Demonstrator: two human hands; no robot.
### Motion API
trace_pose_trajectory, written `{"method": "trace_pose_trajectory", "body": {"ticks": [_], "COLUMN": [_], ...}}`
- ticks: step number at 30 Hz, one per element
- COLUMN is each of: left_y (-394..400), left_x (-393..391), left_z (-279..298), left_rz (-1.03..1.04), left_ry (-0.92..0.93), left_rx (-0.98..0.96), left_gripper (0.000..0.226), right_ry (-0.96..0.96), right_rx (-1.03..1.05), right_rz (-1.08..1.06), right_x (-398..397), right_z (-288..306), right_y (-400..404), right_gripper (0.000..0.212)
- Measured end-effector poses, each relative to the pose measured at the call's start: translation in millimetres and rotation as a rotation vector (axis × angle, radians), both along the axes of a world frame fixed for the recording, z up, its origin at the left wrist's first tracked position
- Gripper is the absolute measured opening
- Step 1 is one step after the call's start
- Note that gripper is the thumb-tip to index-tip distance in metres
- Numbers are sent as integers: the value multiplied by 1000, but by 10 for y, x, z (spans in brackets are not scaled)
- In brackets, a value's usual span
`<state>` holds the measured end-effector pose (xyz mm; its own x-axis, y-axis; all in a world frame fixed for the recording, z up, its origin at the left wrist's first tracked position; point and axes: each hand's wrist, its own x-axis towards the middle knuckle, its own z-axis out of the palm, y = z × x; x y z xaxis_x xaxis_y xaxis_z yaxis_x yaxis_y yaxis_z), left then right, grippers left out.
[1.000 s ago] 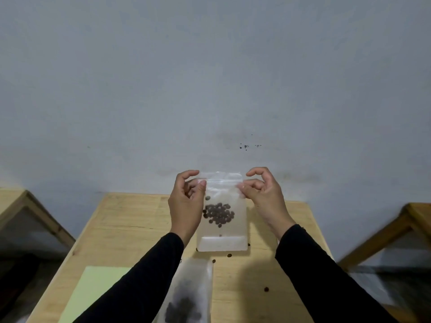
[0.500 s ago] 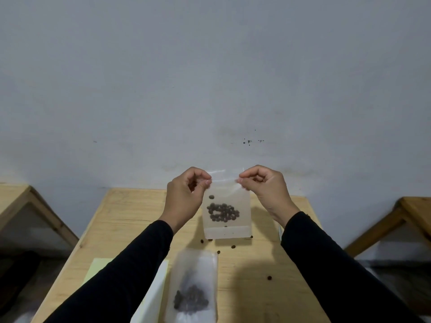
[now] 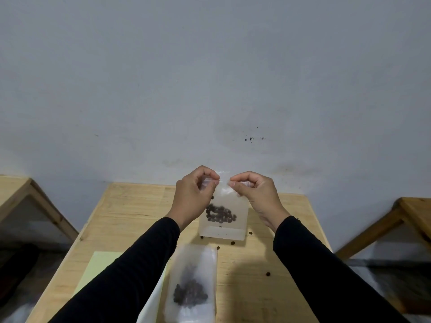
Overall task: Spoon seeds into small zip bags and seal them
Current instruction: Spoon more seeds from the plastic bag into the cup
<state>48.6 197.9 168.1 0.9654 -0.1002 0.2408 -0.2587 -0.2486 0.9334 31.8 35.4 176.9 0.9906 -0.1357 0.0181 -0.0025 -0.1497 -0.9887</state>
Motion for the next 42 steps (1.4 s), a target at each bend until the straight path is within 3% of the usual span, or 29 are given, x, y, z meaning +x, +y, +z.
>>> {"method": "trace_pose_trajectory", "body": {"ticks": [12, 18, 26, 35, 42], "left_y": [-26, 3, 191, 511, 1095], "left_x": [11, 54, 198, 210, 46], "left_z": [-75, -123, -260, -517, -632], "left_rz": [25, 75, 170, -49, 14], "left_ry": [14, 40, 102, 219, 241], "left_rx": [69, -33, -125, -132, -123], "left_gripper": [12, 9, 7, 21, 21], "right_ry": [30, 29, 108, 155, 188], "right_rx": [48, 70, 59, 164, 218], "right_rz": [-1, -69, 15, -107, -43], "right_x": [2, 73, 99, 73, 17], "right_z": [-89, -114, -233, -352, -560], "right_y": [149, 248, 356, 607, 1169], "right_gripper": [7, 9, 9, 12, 12]}}
